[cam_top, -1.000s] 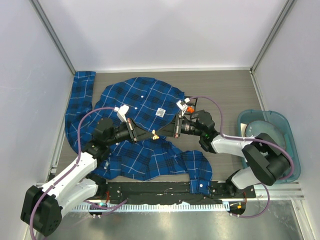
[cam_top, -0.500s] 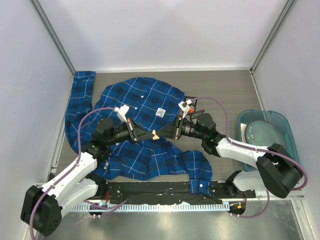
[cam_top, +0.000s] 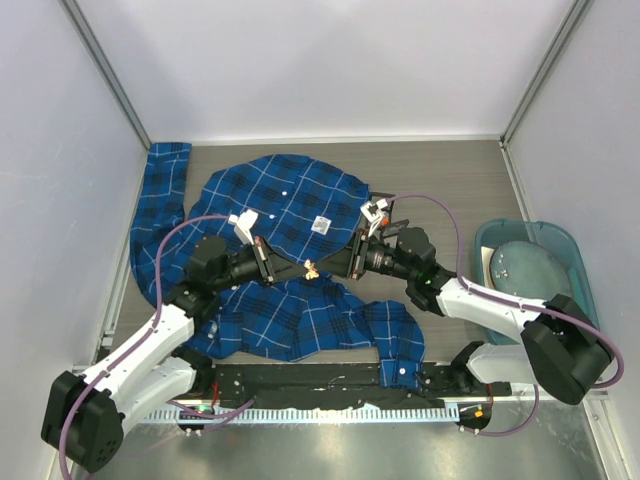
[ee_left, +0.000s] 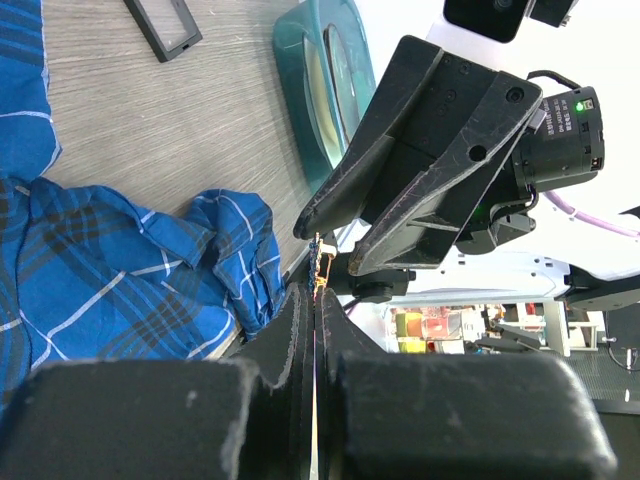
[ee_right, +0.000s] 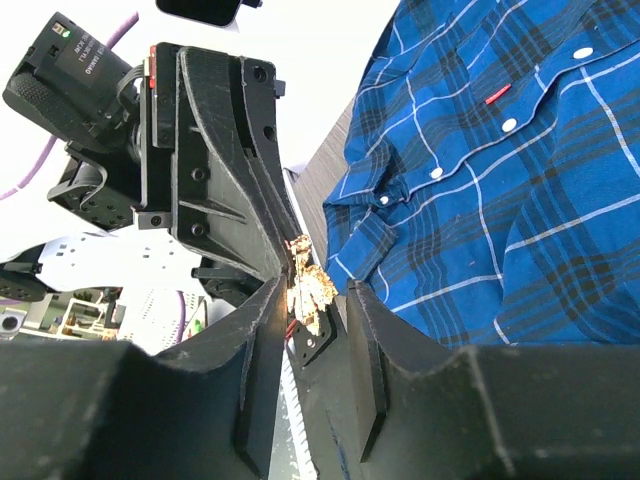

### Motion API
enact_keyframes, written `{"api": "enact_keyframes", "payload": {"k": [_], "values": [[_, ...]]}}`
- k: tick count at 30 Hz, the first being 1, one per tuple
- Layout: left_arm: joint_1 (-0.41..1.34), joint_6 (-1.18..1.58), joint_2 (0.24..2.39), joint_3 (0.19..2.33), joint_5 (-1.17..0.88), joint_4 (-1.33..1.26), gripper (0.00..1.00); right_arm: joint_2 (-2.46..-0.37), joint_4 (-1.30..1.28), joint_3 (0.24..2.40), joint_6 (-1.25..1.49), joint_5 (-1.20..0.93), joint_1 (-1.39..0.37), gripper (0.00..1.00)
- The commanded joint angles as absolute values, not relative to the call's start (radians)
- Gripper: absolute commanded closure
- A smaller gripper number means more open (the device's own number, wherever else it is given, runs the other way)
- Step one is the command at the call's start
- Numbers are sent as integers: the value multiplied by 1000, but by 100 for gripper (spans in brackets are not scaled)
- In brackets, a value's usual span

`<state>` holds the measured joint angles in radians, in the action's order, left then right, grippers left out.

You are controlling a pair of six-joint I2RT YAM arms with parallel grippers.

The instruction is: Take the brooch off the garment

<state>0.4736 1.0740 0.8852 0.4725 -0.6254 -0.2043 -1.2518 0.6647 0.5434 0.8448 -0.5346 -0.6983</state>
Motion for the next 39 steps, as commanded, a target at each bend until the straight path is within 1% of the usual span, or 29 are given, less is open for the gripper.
{"api": "enact_keyframes", "payload": {"k": [1,3,6,16,20,26,29,32,33,36,37,38,39], "values": [[476,1075,868,488,-640,-238,100,-1216,687,545,848,-531,-698,63],[476,1072,867,486,-655,-241,100,-1218,698,543,859,-543,-686,64],[476,1069,861,486,-669,-241,100,-1229,716,548,871,-577,-675,72],[476,1086,848,480,-690,-261,100,-1262,732,565,880,-630,-672,71],[477,1094,839,476,-695,-267,100,-1282,784,561,900,-658,-670,72],[476,1108,844,469,-713,-290,100,-1316,903,546,969,-692,-672,76],[476,1112,848,466,-716,-301,100,-1330,963,537,1006,-703,-670,81],[476,1114,848,466,-718,-304,100,-1339,991,534,1022,-712,-672,96],[476,1114,845,468,-716,-301,100,-1338,988,534,1023,-709,-672,99],[476,1106,844,483,-689,-249,100,-1302,921,523,993,-652,-670,99],[476,1100,844,498,-680,-223,96,-1286,879,522,974,-632,-670,99],[476,1089,841,509,-669,-195,79,-1266,754,528,910,-599,-670,99],[476,1078,838,517,-638,-139,69,-1217,667,535,873,-522,-667,99]]}}
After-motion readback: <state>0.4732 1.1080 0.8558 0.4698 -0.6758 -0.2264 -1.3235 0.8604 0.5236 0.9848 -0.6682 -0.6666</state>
